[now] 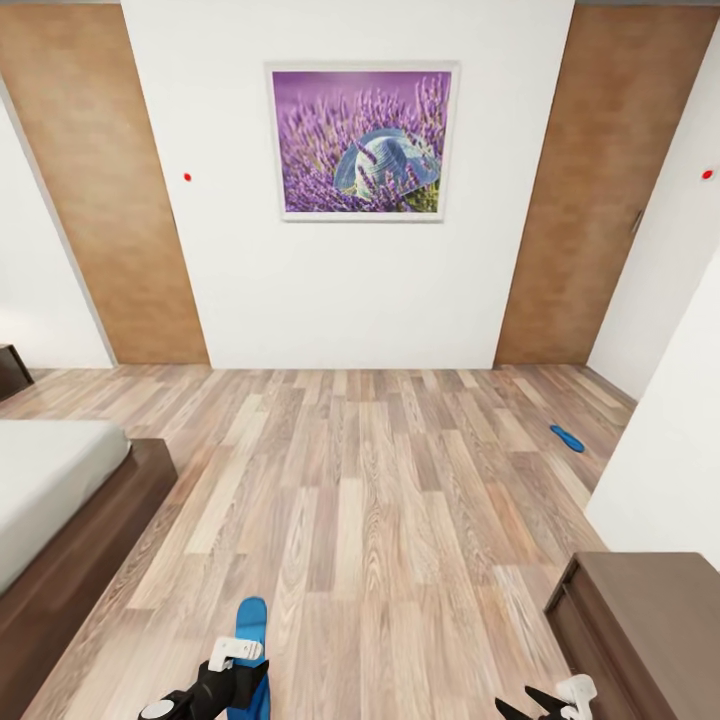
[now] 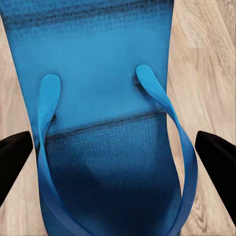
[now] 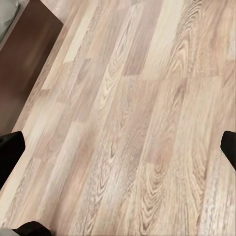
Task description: In the bedroom, move the book from the bed onto either nightstand, and place the two sandals side by side next to the bed.
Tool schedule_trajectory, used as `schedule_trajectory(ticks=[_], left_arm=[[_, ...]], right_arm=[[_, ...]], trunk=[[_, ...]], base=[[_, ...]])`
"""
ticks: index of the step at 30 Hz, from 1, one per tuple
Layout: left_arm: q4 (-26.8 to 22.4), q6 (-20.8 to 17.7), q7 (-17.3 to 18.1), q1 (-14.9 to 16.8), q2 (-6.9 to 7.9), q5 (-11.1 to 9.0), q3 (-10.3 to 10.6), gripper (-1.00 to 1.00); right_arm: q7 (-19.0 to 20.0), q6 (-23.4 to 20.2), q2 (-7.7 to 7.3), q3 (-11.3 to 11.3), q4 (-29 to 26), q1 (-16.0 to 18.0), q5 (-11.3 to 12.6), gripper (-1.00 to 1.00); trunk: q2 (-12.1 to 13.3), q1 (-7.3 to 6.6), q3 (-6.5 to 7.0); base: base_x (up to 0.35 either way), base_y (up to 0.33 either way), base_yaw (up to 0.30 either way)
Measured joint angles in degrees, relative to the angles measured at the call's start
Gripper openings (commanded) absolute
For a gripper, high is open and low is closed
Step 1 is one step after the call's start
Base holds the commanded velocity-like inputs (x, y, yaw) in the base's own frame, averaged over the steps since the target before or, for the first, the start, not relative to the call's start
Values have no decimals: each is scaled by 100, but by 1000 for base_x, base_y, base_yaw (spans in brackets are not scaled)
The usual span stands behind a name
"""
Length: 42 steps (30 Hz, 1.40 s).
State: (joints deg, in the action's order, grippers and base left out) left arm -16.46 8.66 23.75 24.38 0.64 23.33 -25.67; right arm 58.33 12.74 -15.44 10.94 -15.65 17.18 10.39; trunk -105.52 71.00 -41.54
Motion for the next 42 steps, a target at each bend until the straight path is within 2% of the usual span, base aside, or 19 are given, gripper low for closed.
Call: schedule_trajectory(ticks=[24, 28, 34, 42], left_arm=[[0, 0, 0, 0, 0, 0, 2, -100], [100, 34, -9, -61, 95, 36, -38, -100], [80, 28, -10, -61, -54, 24, -44, -100], [72, 29, -10, -61, -79, 23, -48, -100]], right_arm=[[1, 0, 0, 0, 0, 0, 0, 100], [-84, -133, -90, 131, 129, -105, 125, 100], [-66, -332, -57, 141, 323, -106, 316, 100], [-47, -597, -55, 129, 581, -106, 587, 100]], trunk=[[0, 1, 0], [0, 3, 0], [0, 4, 0], [0, 4, 0]], base=[[313, 0, 0], [0, 0, 0], [0, 0, 0], [0, 0, 0]])
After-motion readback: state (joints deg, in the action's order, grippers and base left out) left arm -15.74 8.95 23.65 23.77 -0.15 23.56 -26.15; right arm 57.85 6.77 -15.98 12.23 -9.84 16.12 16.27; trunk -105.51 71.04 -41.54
